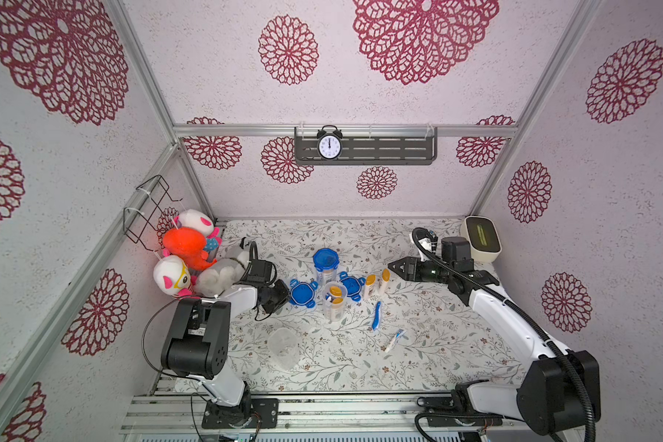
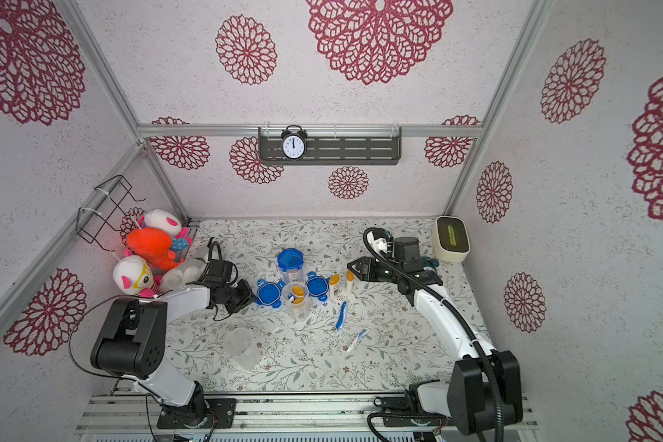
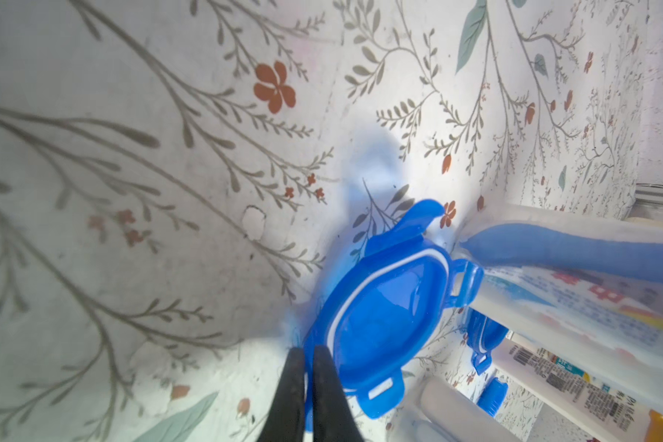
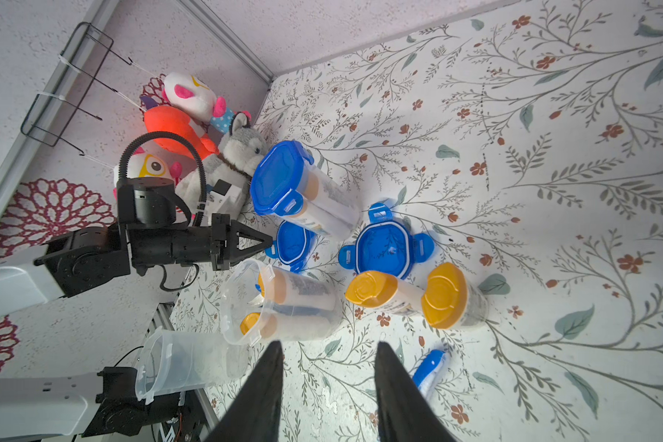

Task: Pack away toiletry kits
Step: Pick up the lid from the center of the board.

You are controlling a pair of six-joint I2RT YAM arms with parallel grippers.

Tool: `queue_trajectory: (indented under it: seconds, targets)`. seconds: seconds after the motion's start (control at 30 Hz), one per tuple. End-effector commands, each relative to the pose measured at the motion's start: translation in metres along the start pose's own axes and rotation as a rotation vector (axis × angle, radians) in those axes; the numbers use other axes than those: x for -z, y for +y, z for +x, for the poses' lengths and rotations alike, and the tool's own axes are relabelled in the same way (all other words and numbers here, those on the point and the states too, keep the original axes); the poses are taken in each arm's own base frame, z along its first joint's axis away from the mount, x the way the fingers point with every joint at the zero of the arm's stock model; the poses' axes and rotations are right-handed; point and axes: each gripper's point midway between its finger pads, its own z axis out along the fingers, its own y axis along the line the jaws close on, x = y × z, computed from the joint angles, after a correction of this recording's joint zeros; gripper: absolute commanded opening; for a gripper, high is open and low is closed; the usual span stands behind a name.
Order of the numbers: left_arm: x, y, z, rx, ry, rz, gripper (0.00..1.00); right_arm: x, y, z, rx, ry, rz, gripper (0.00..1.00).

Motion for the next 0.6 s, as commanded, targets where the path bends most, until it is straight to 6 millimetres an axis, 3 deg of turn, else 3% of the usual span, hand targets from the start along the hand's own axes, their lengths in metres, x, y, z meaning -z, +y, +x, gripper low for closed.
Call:
queue_trajectory:
  seconds: [0.0, 0.13, 0.33, 0.47, 0.57]
  targets:
    - [0.021, -0.014, -0.018, -0.022, -0.082, 0.052, 0.00, 0.005, 0.003, -0.009, 0.043, -0.034, 0.014, 0.41]
    - [0.057, -0.031, -0.039, -0.097, -0.191, 0.077, 0.00, 0.009, 0.010, -0.017, 0.111, -0.081, 0.006, 0.40]
    - [0.134, -0.067, -0.064, -0.360, -0.376, 0.069, 0.00, 0.007, 0.042, -0.030, 0.182, -0.128, -0.064, 0.43]
    - [0.195, -0.095, -0.076, -0.499, -0.574, 0.101, 0.00, -0.001, 0.083, -0.033, 0.221, -0.108, -0.136, 0.50]
    - [0.236, -0.128, -0.071, -0.633, -0.729, 0.213, 0.00, -0.005, 0.118, -0.036, 0.257, -0.100, -0.213, 0.58]
